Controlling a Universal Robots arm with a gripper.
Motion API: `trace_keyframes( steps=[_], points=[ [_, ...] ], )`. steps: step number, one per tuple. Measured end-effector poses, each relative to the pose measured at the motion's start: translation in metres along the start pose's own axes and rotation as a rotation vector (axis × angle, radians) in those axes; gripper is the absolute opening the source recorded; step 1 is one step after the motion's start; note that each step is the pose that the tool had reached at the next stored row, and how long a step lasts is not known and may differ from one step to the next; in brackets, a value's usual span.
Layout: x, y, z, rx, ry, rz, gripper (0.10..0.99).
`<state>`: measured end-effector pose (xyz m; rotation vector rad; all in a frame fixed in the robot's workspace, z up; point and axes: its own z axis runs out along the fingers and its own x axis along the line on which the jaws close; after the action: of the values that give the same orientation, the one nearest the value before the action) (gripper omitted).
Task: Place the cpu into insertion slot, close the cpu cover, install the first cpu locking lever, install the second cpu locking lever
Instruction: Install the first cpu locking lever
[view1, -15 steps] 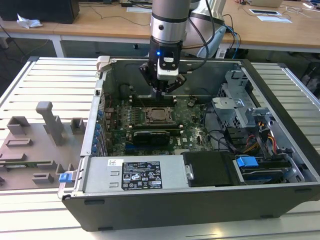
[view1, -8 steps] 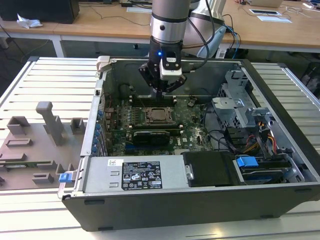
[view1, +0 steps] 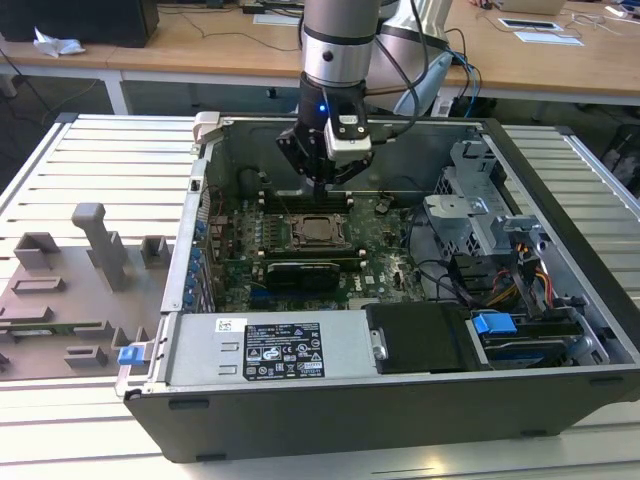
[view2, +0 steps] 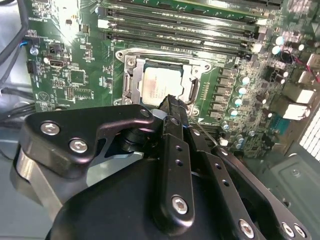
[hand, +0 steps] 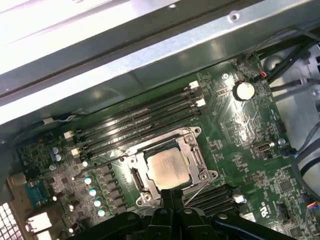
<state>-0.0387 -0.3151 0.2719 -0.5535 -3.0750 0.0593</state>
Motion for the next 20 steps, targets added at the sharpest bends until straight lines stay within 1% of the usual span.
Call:
trace_keyframes(
  steps=[5,7,12,15,17,18,20],
  points=[
    [0.0,0.0,0.0,0.001,-0.0024,-0.059,0.106],
    [0.0,0.0,0.0,0.001,-0.0051,-0.126,0.106],
    [0.0,0.0,0.0,0.002,-0.0071,-0.175,0.106],
    [0.0,0.0,0.0,-0.001,-0.0079,-0.22,0.106],
    [0.0,0.0,0.0,-0.01,-0.0069,-0.252,0.106],
    [0.0,0.0,0.0,-0.019,-0.0053,-0.272,0.106],
    [0.0001,0.0,0.0,-0.033,-0.0035,-0.321,0.106]
  ],
)
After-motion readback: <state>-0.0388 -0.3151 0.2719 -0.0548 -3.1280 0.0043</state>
